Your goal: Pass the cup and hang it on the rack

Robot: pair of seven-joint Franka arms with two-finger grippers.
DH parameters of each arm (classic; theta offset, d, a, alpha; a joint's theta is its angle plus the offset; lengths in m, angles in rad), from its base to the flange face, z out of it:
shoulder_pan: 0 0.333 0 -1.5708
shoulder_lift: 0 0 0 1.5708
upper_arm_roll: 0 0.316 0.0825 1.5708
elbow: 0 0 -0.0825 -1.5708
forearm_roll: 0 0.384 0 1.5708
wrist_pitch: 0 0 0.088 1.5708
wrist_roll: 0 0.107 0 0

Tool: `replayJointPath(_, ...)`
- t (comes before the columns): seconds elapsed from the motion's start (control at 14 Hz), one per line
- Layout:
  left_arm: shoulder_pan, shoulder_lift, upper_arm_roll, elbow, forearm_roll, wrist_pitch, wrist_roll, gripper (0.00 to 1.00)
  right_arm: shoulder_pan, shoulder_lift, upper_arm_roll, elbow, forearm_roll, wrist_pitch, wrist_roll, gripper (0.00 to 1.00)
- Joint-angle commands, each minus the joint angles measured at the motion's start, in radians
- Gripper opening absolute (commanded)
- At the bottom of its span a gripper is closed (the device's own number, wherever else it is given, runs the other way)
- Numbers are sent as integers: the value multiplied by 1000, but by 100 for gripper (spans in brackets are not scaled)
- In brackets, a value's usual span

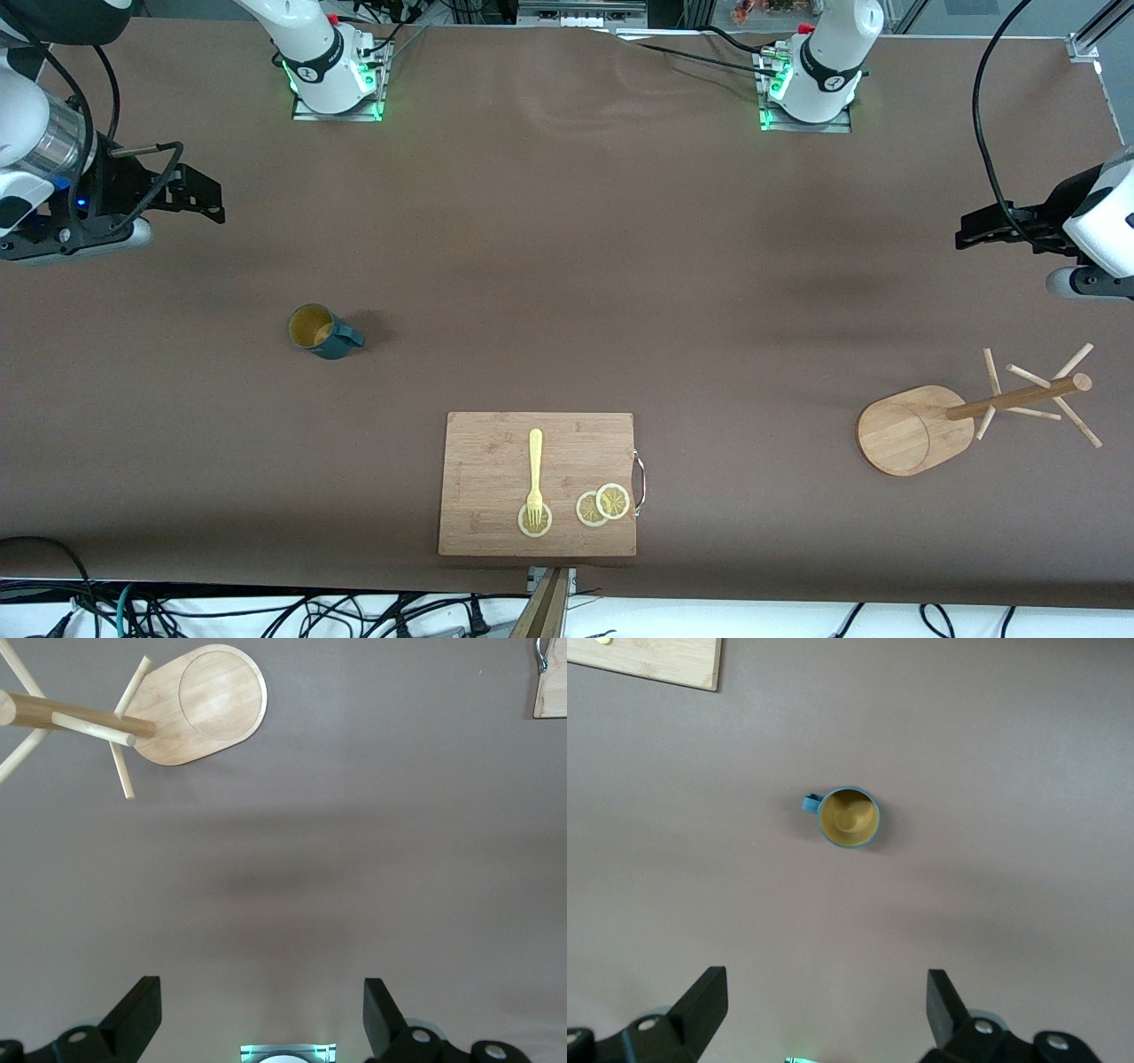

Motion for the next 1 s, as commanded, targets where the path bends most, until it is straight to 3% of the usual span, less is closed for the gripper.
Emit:
replayJointPath(0.0, 19, 22, -3, 38, 5, -5, 18, 100, -27, 3, 15, 12, -4, -23, 0, 99)
replayJointPath(0.93, 27, 25, -6, 41, 2, -6, 18, 100, -18, 18, 0, 67, -1, -42, -33, 99)
